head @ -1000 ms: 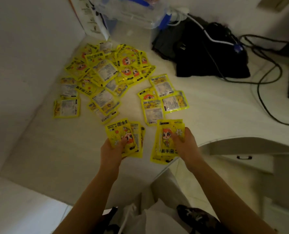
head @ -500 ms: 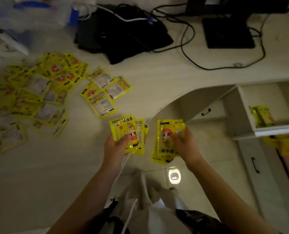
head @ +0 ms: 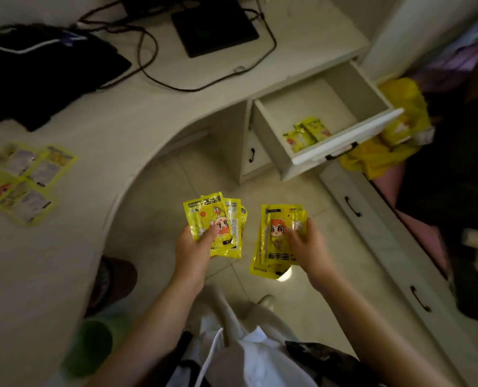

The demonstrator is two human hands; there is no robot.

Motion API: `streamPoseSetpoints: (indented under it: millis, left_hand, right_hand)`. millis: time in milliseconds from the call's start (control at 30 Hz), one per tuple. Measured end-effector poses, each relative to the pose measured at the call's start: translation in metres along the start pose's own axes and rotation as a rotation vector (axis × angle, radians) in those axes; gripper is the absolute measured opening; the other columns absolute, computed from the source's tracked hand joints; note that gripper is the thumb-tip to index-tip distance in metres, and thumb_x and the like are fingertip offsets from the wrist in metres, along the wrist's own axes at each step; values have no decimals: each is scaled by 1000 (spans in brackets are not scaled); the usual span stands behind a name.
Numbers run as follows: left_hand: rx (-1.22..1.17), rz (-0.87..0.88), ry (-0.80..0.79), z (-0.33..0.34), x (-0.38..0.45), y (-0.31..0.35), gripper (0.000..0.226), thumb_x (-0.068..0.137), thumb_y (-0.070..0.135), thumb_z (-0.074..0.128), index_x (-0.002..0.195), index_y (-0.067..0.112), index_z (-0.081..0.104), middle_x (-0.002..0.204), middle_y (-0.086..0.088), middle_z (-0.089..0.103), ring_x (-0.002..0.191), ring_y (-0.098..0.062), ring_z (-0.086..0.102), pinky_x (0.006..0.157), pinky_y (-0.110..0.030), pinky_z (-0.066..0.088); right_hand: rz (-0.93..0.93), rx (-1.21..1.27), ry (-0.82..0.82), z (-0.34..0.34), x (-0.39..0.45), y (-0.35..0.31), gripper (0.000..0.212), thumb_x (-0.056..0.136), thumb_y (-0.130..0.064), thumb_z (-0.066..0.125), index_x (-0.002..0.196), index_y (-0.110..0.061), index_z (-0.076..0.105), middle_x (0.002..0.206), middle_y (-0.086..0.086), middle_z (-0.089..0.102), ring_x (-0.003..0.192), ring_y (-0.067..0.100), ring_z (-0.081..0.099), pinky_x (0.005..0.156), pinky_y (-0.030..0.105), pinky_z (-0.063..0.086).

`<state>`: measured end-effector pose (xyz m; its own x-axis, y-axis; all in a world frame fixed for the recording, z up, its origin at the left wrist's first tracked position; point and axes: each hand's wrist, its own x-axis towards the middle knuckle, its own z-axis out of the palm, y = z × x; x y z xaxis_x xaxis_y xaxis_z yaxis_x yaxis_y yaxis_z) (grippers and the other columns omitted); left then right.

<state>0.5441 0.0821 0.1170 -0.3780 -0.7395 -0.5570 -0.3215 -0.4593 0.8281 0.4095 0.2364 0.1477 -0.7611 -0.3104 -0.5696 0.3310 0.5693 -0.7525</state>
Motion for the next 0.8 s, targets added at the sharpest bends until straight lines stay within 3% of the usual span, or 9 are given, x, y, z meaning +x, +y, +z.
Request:
streamPoseSetpoints:
  millis: [133,233,400,633,800]
  left_hand:
    - [43,1,-76,69,-18,-11,21,78,25,73,99,20,68,99,-4,75,94,-26,71,88,-54,54]
    - [76,4,-120,112,-28,-17,20,79,23,74,98,20,69,97,-4,75,93,-25,71,87,-54,54]
    - [102,1,-167,168,-28,-13,17,83,17,72,99,19,68,97,-4,75,92,-24,71,86,-53,55]
    - [86,-20,-198,234,6,9,19,83,18,73,101,16,67,97,-5,74,92,-24,71,86,-52,55]
    - [77,-12,-219,283,52,39,17,83,16,72,99,18,67,99,-5,74,92,-22,71,87,-45,56]
  right_hand:
    - [17,38,84,-68,11,28,23,91,-17,57,114,-13,53,108,10,66,98,27,65,87,48,54]
    - [37,96,138,-111,17,41,19,92,-14,56,111,-15,53,107,8,67,96,25,65,85,41,55]
    - [61,118,212,-160,36,47,15,92,-15,57,103,-20,49,106,9,64,95,25,63,86,42,53]
    - [52,115,236,-202,88,21,27,93,-15,54,119,-10,51,107,7,61,96,23,61,83,37,51]
    - [42,108,245,-225,145,-12,21,93,-19,55,114,-17,52,111,7,63,100,23,63,88,41,53]
